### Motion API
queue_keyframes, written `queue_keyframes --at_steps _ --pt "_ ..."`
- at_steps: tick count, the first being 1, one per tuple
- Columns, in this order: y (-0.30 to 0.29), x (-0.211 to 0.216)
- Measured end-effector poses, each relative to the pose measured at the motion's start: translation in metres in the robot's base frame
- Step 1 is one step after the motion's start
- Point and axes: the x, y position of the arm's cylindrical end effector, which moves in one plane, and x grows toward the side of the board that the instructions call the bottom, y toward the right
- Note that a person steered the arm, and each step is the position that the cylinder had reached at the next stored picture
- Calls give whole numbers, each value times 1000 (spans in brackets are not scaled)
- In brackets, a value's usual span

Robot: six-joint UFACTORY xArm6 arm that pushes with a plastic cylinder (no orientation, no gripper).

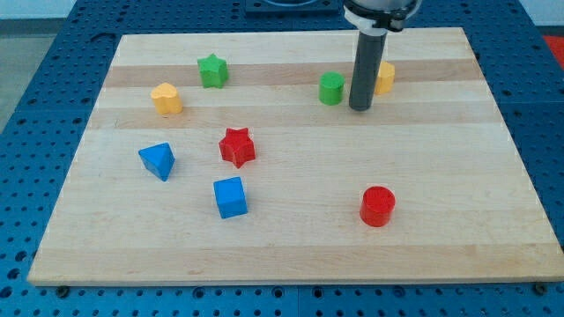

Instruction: Move the green circle towards the green star

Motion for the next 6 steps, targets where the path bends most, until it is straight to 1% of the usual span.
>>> queue_keyframes --at_steps 1,2,4,5,6 --pt "-48 0" --pt "-80 0" --pt "-4 -8" --pt "-16 -40" --pt "-78 -43"
